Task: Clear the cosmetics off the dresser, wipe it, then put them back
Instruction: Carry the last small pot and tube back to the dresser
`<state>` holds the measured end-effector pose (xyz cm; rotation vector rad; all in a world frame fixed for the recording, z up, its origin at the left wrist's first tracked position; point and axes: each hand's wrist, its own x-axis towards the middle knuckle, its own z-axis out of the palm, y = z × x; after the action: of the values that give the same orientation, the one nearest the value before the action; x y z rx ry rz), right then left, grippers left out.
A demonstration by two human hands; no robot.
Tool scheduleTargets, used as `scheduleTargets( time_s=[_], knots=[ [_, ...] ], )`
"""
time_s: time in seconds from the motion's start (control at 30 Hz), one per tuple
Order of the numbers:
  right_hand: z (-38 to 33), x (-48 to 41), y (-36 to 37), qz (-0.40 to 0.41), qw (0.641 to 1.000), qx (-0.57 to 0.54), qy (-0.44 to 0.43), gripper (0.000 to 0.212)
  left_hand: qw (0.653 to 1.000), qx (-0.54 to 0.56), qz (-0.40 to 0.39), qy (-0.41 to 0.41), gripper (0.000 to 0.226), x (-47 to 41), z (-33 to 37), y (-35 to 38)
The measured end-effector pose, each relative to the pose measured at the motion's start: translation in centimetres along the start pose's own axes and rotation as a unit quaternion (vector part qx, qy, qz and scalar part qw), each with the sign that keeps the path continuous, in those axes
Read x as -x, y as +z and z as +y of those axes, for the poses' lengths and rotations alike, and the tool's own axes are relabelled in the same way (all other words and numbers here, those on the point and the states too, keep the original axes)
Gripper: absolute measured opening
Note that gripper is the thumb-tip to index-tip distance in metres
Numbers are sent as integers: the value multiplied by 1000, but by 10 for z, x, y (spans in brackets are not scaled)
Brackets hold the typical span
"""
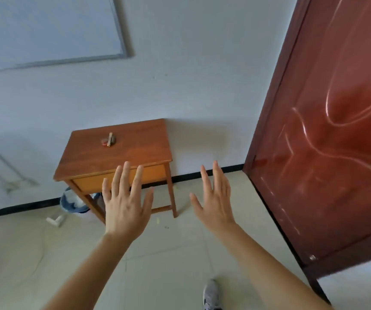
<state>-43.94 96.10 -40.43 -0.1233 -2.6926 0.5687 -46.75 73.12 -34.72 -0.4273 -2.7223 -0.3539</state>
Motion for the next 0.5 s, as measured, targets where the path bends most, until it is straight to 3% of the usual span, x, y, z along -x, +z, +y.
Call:
scheduleTargets(
  time_s=[0.13, 0.37, 0.5],
  knots=[
    [-24, -66, 68, -19, 999, -26, -18, 72, 999, -32, -24, -17, 60, -45, -63, 32],
    [-31, -202, 167, -131, 991, -23, -5, 78, 991, -50, -97, -71, 62, -168, -149, 84],
    [-49, -287, 192, -148, 988, -22, -35, 78, 992, -50, -74, -90, 61, -242, -187, 84]
  ],
)
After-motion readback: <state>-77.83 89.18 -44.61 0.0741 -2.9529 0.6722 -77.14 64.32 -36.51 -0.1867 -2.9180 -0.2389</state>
